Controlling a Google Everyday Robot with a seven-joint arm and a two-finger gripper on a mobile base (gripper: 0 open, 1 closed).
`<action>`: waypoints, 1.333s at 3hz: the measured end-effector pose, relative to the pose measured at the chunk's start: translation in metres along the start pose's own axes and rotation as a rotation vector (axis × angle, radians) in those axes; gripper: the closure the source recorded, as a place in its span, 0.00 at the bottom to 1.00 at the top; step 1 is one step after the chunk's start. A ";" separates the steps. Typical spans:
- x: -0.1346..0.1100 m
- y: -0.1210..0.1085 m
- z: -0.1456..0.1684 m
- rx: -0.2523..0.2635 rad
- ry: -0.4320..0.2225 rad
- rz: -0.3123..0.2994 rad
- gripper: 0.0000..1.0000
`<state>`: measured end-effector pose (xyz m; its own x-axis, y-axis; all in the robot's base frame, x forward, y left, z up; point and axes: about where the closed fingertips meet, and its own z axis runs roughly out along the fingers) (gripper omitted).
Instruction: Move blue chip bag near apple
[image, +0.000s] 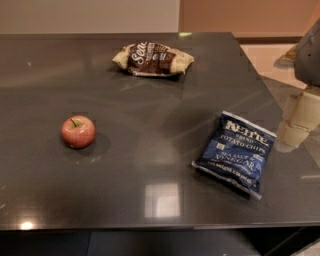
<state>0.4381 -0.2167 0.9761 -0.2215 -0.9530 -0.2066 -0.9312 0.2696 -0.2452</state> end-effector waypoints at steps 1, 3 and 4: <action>0.000 0.000 0.000 0.003 -0.001 -0.002 0.00; -0.002 0.009 0.033 -0.099 -0.029 -0.203 0.00; -0.003 0.020 0.058 -0.145 -0.052 -0.329 0.00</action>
Offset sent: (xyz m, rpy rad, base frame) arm 0.0056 0.0062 -0.0296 0.0007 0.0654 0.2315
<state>0.4368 -0.2000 0.9167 0.1086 -0.9762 -0.1877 -0.9823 -0.0764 -0.1709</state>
